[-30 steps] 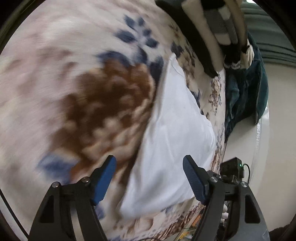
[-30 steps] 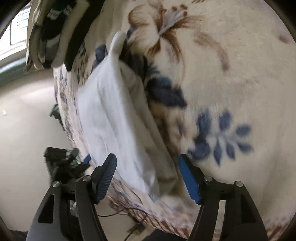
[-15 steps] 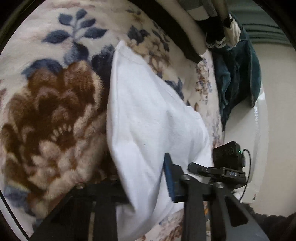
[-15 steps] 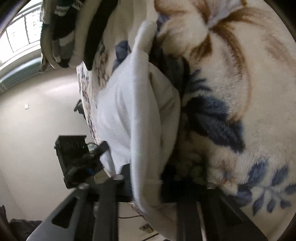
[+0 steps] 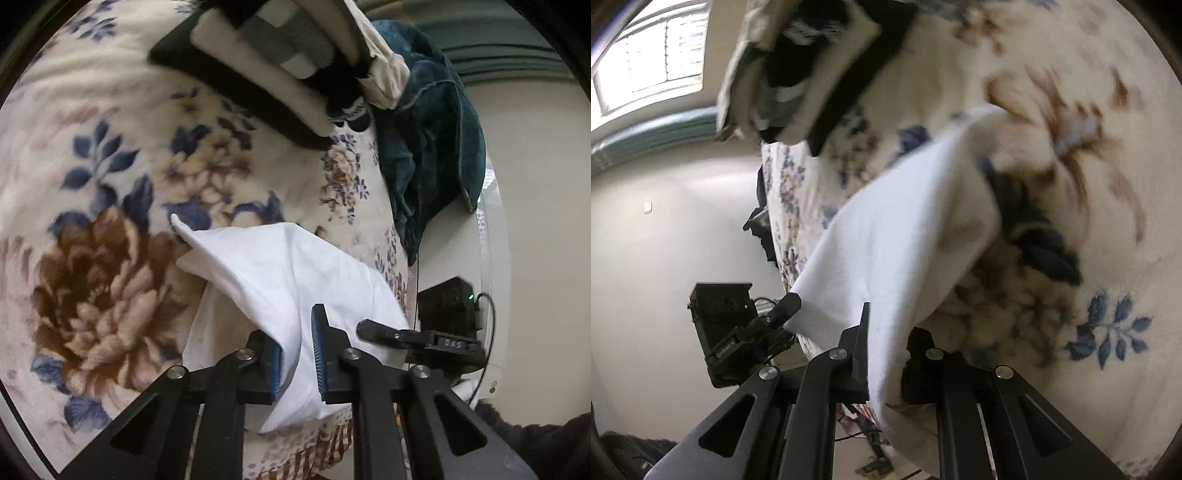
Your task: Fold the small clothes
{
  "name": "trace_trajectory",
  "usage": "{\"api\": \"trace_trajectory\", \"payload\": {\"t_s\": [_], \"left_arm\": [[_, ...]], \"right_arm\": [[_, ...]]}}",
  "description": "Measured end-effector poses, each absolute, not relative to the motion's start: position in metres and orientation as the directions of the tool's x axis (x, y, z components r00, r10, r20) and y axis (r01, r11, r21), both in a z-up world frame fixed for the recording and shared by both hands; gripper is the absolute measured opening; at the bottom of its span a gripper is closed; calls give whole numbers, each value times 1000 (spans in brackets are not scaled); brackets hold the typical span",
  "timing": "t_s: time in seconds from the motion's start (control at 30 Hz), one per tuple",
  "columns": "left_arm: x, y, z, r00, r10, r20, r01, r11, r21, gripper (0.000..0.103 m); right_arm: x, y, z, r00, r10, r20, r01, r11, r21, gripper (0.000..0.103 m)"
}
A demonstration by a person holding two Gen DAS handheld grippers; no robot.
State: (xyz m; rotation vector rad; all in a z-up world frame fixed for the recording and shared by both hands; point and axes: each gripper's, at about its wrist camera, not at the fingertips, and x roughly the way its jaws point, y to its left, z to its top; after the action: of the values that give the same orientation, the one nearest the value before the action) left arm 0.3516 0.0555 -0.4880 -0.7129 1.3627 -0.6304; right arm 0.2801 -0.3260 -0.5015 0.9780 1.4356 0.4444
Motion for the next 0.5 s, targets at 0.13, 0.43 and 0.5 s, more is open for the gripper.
{"api": "trace_trajectory", "payload": {"t_s": [0.13,0.43,0.5], "left_arm": [[360,64,-514,84,-644,-760,-38,760,-648,42],[360,77,-580,9,-731,-682,-197,667,-718,70],[366,70,-582,15,-757,-653,-199,638,-744,70]], "right_arm": [[299,-322,-503,65,723,-688,305,642,703,11],[303,-353,-568,-80,648,-757,368,725,582,44],[301,-359,-574,-78,659,-748,374,715,591,48]]}}
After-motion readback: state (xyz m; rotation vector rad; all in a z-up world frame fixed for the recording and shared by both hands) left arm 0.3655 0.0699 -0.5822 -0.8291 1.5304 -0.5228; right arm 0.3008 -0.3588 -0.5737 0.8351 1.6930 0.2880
